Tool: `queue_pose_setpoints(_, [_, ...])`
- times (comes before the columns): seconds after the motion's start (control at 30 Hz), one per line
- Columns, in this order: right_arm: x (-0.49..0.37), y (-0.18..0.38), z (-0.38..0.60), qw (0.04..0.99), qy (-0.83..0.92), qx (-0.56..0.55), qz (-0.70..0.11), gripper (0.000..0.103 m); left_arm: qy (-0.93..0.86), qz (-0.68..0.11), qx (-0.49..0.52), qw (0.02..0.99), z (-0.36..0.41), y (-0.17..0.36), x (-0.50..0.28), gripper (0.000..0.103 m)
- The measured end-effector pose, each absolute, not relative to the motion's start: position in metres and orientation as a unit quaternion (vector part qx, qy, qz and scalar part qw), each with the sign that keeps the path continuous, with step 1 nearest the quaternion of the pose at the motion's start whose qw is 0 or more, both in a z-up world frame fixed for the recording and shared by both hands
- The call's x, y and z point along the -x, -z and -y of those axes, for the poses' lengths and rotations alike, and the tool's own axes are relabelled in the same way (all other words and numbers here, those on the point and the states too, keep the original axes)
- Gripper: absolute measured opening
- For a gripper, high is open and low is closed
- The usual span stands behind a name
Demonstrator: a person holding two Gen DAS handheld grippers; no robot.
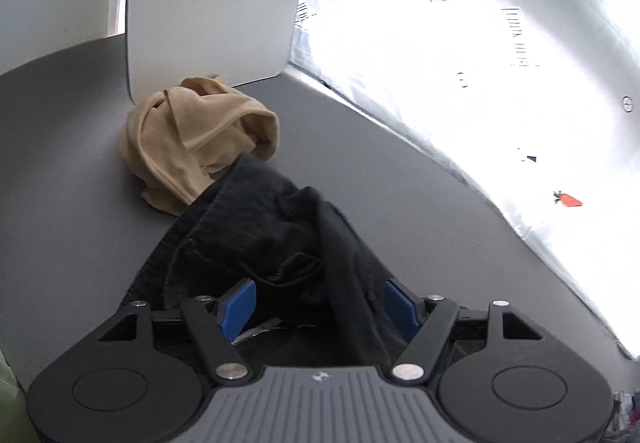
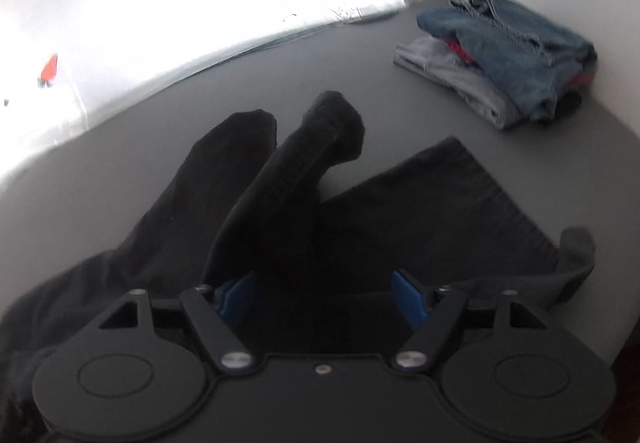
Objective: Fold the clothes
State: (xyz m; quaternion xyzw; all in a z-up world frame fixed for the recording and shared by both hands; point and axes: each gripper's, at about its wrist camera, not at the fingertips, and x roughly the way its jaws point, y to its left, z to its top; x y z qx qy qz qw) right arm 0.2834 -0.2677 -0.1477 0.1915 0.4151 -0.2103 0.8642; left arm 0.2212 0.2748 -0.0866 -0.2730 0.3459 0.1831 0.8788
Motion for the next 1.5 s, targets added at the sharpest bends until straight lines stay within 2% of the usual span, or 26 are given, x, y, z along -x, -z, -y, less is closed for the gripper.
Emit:
queue_pose_setpoints(0.1, [-0.275, 0.151, 0.285, 0.860, 0.198, -0.265, -0.388, 0.076, -0.143, -0.346, 0.284, 0.883, -0.267, 0.087, -0.228, 0.081])
queue_pose_setpoints(0.2, [-0.268, 0.150, 0.288, 0.864, 0.193, -0.269, -0.379, 0.082, -0.154, -0.365, 0.277, 0.875, -0.262, 0.100, -0.245, 0.083])
queue_pose_setpoints(0.43, [-0.251, 0.143, 0.286, 0.870, 0.149, -0.327, -0.338, 0.085, -0.164, -0.414, 0.323, 0.835, -0.275, 0.136, -0.284, 0.084])
queue_pose_setpoints(0.57, [-0.266, 0.143, 0.271, 0.882, 0.139, -0.293, -0.342, 0.089, -0.169, -0.438, 0.338, 0.816, -0.280, 0.151, -0.296, 0.082])
queue_pose_setpoints(0.6, [-0.273, 0.149, 0.268, 0.878, 0.150, -0.273, -0.364, 0.086, -0.165, -0.442, 0.345, 0.811, -0.281, 0.155, -0.298, 0.076])
queue_pose_setpoints(0.63, [-0.281, 0.158, 0.266, 0.871, 0.162, -0.255, -0.387, 0.066, -0.163, -0.446, 0.354, 0.806, -0.282, 0.159, -0.300, 0.062])
queue_pose_setpoints(0.67, [-0.286, 0.168, 0.266, 0.863, 0.170, -0.247, -0.407, 0.048, -0.167, -0.449, 0.361, 0.800, -0.283, 0.162, -0.302, 0.053])
queue_pose_setpoints(0.7, [-0.290, 0.176, 0.267, 0.853, 0.179, -0.248, -0.424, 0.008, -0.170, -0.446, 0.368, 0.798, -0.283, 0.163, -0.302, 0.033])
queue_pose_setpoints(0.73, [-0.289, 0.180, 0.270, 0.845, 0.186, -0.264, -0.427, 0.004, -0.170, -0.439, 0.380, 0.796, -0.284, 0.163, -0.301, 0.021])
queue_pose_setpoints(0.87, [-0.268, 0.145, 0.277, 0.871, 0.191, -0.268, -0.364, 0.003, -0.196, -0.415, 0.388, 0.799, -0.285, 0.141, -0.296, 0.015])
queue_pose_setpoints(0.93, [-0.248, 0.111, 0.291, 0.882, 0.181, -0.300, -0.316, 0.003, -0.198, -0.392, 0.392, 0.808, -0.286, 0.120, -0.290, 0.003])
queue_pose_setpoints(1.03, [-0.223, 0.046, 0.302, 0.906, 0.179, -0.282, -0.260, 0.003, -0.188, -0.357, 0.401, 0.823, -0.286, 0.081, -0.281, 0.004])
queue_pose_setpoints(1.13, [-0.208, 0.002, 0.304, 0.922, 0.176, -0.251, -0.237, 0.003, -0.173, -0.340, 0.362, 0.850, -0.273, 0.053, -0.280, 0.004])
queue_pose_setpoints(1.33, [-0.237, 0.007, 0.316, 0.901, 0.189, -0.282, -0.271, 0.003, -0.177, -0.350, 0.307, 0.867, -0.260, 0.051, -0.312, 0.004])
queue_pose_setpoints(1.5, [-0.361, 0.005, 0.328, 0.898, 0.136, -0.308, -0.283, 0.003, -0.186, -0.354, 0.331, 0.855, -0.275, 0.062, -0.382, 0.005])
